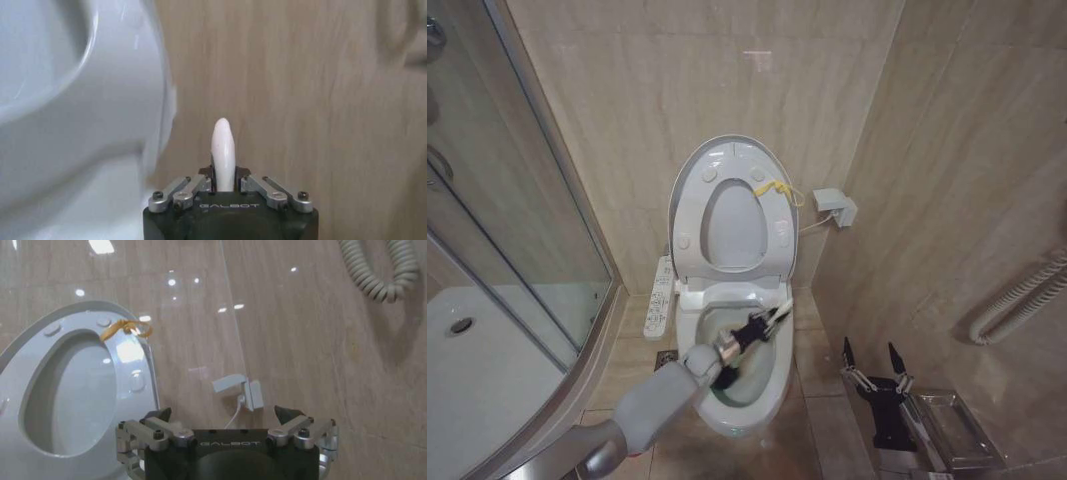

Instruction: Open the toilet lid, clean the toilet bowl with a toilet brush, close the toilet lid, and flush.

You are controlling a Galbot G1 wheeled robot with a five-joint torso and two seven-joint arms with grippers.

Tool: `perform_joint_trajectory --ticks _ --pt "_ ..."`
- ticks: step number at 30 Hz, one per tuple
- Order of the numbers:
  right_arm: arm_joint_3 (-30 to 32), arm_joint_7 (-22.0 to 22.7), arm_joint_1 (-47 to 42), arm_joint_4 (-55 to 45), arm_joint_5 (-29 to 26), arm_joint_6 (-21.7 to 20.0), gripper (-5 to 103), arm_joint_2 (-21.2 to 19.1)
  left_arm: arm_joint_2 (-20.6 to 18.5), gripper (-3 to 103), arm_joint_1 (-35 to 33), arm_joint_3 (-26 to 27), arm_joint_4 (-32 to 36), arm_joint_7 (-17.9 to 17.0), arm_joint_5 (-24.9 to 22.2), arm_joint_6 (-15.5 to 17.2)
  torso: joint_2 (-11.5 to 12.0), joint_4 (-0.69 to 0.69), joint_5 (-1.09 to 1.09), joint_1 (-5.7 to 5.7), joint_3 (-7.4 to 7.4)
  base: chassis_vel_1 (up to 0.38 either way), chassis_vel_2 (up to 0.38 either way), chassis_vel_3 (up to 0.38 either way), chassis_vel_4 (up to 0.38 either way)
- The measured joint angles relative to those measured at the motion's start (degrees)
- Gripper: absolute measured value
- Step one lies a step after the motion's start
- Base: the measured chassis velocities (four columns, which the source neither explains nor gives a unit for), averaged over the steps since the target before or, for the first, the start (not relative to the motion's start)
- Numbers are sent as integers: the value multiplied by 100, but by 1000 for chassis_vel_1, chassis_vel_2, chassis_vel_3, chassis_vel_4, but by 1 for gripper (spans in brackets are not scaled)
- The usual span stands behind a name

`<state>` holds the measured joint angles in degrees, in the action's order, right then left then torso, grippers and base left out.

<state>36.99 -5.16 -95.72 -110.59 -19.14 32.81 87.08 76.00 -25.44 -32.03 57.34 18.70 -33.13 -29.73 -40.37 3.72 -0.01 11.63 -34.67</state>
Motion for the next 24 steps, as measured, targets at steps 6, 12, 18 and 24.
perform_joint_trajectory --ticks 6,12,18,24 --pt "-12 -1 -13 -41 -5 6 100 -1 83 19 -105 -23 -895 42 392 -207 -2 -1 -1 -2 2 0 0 0 0" --pt "2 -1 -24 -52 -7 3 100 23 231 19 -143 -128 225 44 -208 -141 0 2 -1 -1 0 0 0 0 0" --pt "-6 -5 -74 -136 -1 1 100 48 192 19 -67 -175 -718 198 121 -281 1 -12 4 0 -2 0 0 0 0" --pt "-3 -5 -59 -107 23 -4 100 64 293 19 13 -136 -141 141 -149 -219 1 -4 1 1 -2 9 17 8 2"
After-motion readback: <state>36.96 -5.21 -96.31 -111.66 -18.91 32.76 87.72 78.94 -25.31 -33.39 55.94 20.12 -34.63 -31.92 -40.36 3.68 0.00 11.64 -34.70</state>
